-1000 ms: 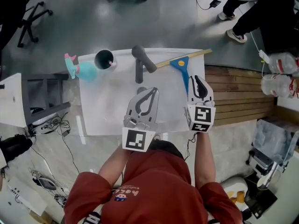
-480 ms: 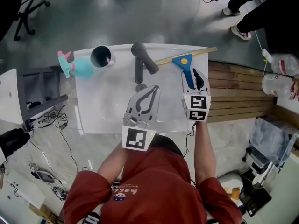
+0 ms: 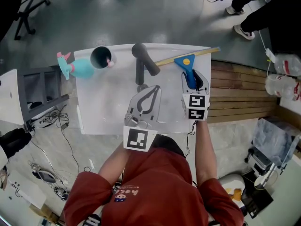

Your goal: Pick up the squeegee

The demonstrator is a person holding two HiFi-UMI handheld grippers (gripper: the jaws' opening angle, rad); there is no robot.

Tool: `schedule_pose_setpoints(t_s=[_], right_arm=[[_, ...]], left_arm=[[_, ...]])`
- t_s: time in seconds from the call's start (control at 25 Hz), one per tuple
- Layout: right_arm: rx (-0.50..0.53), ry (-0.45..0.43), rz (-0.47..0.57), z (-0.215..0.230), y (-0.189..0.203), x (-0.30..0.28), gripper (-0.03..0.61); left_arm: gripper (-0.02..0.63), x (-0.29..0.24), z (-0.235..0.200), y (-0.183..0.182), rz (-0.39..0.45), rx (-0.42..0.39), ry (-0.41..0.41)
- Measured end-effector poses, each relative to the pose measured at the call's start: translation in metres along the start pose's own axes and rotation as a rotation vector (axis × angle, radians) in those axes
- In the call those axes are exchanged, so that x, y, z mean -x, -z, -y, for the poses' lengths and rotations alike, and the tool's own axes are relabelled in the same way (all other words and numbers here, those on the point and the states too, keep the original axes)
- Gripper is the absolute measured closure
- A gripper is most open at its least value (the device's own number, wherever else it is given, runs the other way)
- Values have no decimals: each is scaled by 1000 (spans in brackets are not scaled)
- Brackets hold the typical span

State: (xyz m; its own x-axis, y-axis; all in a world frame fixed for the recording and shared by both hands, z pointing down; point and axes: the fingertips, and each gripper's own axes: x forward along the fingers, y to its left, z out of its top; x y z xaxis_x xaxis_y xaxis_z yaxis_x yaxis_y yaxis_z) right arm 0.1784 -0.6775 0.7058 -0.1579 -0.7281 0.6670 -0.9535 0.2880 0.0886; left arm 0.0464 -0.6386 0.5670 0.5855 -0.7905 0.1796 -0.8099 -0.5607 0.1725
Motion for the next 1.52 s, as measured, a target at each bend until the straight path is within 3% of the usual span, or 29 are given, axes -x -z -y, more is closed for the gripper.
schedule_pose_setpoints(t_s=[0.88,1.52], right_arm=[[-39,28,32,3,1,9,436],[-73,52,69,-1,39,88,436]], left_arm=[[598,1,4,5,-14,9,12],[598,46,44,6,-7,-38,-2]])
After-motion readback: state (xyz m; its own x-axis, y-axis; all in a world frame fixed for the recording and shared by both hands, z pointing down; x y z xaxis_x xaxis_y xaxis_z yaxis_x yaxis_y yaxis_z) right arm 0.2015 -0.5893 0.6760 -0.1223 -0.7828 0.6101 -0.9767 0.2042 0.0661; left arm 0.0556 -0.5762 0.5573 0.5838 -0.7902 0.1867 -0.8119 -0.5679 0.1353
